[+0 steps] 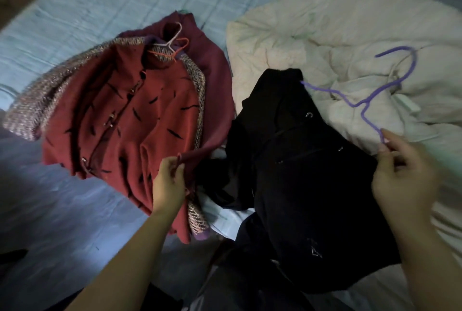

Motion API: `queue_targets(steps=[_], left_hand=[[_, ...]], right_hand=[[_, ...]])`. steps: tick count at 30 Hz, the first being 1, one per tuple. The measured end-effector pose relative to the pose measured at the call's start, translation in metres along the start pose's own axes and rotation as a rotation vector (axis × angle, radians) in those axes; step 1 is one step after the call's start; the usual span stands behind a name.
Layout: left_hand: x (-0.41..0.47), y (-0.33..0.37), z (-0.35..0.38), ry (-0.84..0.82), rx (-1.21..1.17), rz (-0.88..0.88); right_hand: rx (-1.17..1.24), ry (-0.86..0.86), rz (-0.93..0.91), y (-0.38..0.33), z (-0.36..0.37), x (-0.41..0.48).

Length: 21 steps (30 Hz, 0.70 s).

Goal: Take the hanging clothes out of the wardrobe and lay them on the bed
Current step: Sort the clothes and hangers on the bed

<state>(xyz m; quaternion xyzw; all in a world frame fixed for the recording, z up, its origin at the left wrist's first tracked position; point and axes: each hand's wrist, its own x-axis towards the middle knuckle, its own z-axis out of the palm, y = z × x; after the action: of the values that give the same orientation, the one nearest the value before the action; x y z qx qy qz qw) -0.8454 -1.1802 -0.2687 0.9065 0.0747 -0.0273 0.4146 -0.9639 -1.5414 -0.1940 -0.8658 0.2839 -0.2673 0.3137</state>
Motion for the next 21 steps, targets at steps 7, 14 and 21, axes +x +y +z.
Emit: queue_targets(steps=[7, 14, 21], left_hand=[[0.043, 0.091, -0.043, 0.023, -0.057, 0.292], [0.063, 0.111, -0.049, -0.039, 0.128, 0.199], [0.030, 0.176, 0.028, -0.444, 0.121, 0.497]], right_hand=[[0.071, 0.075, 0.014, -0.052, -0.045, 0.022], [0.044, 0.204, 0.063, -0.052, -0.184, 0.060], [-0.007, 0.371, 0.020, -0.032, -0.239, 0.016]])
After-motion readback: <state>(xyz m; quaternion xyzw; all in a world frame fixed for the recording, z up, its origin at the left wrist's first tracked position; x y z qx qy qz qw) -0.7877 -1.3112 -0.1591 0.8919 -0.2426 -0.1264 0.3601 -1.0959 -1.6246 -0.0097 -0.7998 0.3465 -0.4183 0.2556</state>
